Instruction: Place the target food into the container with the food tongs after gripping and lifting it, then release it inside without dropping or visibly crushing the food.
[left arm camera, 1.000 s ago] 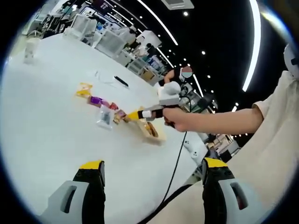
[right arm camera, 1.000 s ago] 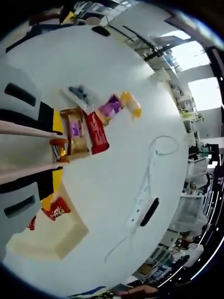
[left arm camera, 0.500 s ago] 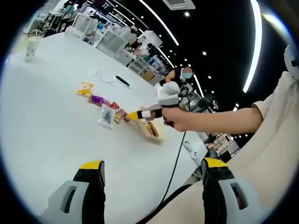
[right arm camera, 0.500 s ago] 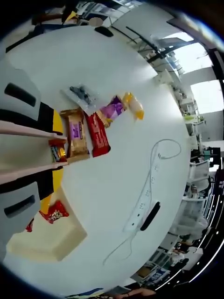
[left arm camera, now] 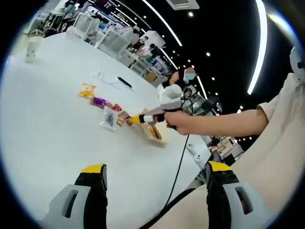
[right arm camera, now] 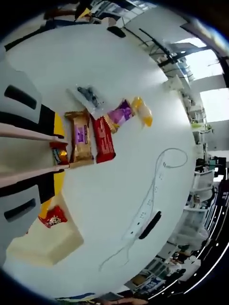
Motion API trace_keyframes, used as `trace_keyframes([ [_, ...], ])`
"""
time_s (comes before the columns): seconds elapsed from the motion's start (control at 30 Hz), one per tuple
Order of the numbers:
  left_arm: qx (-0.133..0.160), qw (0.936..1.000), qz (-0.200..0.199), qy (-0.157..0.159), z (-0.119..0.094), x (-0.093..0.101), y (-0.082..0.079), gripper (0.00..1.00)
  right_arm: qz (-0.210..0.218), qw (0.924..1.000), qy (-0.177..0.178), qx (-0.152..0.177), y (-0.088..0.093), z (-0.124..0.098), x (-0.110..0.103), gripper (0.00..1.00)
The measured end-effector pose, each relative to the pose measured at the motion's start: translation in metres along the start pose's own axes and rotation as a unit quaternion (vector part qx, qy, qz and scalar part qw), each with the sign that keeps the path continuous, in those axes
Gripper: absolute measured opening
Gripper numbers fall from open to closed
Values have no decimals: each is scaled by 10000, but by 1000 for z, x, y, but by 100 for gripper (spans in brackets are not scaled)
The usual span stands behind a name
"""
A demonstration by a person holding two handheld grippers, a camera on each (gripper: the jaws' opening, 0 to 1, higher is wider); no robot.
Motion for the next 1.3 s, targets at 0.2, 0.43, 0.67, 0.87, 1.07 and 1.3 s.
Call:
trace_keyframes([
  [0.2, 23, 10000, -2, 8, -2, -1, -1, 86, 71, 10000, -42, -20, -1, -7, -4, 24],
  [0.43, 66, 10000, 1, 2, -6, -2, -2, 86, 110, 9999, -48, -23, -3, -10, -4, 24],
  [0.67, 90, 10000, 18, -17, -9, -2, -3, 85, 215, 9997, -65, -59, -3, -12, -4, 21],
  [0.87, 109, 9999, 47, -15, -11, 1, -3, 85, 139, 9996, -221, -75, -1, -16, -13, 19],
  [1.07, 122, 9999, 88, -15, -11, 2, -3, 85, 125, 9995, -272, -30, -1, -19, -15, 19],
  [1.3, 150, 9998, 110, -17, -12, 4, -1, 85, 194, 9994, -290, 12, 1, -23, -13, 19],
])
Point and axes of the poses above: the point that each gripper's makers call its tool centre point, and the gripper's own axes: z roughly forward along the fingers, x roughly to its right, y roughly out of its underside, the point moved 4 cm from there along -z, roughly backward along the fingers, and after that the axes turned 8 degrees about y, right-handed, at the moved point
